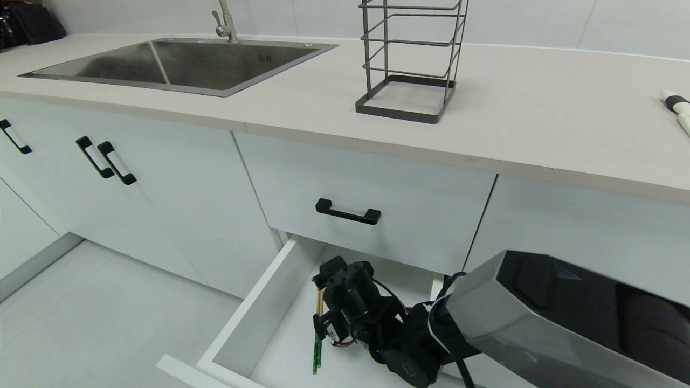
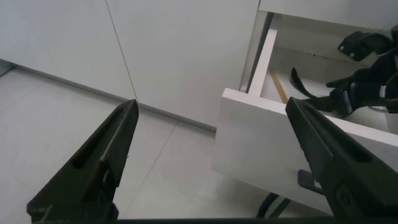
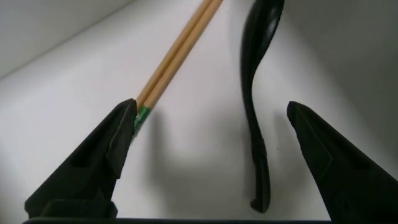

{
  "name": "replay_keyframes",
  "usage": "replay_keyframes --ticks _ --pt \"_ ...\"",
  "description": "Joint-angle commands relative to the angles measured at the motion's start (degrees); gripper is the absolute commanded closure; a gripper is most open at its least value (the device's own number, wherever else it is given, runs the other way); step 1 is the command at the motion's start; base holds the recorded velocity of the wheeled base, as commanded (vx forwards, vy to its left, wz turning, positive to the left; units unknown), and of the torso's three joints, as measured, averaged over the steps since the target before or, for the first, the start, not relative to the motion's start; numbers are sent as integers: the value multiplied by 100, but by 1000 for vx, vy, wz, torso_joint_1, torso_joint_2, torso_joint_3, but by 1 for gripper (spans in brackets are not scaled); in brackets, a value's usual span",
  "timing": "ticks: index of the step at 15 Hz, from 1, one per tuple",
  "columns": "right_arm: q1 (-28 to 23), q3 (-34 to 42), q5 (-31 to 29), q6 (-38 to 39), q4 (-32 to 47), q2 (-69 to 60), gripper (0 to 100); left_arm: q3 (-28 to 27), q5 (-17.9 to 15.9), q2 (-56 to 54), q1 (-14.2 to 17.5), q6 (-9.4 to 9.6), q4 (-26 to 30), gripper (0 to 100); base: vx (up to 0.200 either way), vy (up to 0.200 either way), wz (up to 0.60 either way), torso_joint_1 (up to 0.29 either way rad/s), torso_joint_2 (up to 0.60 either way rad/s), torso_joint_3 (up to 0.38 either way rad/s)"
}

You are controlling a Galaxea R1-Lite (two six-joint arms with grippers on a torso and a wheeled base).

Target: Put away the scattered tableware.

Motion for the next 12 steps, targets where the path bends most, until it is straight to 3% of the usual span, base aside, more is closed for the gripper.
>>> replay_keyframes --ticks 1,2,4,6,12 --pt "202 411 -1 102 -95 -742 0 0 4 0 -2 -2 -2 0 0 0 0 0 0 0" --pt "210 561 7 94 -183 -848 0 0 4 0 -2 -2 -2 0 0 0 0 0 0 0" --pt "254 1888 60 50 -974 -1639 0 0 -4 0 -2 -2 -2 0 0 0 0 0 0 0" --pt "386 2951 473 41 -1721 -2386 0 0 4 0 -2 -2 -2 0 0 0 0 0 0 0" --pt "465 4674 1027 -240 -2134 -4117 0 0 4 0 -2 -2 -2 0 0 0 0 0 0 0"
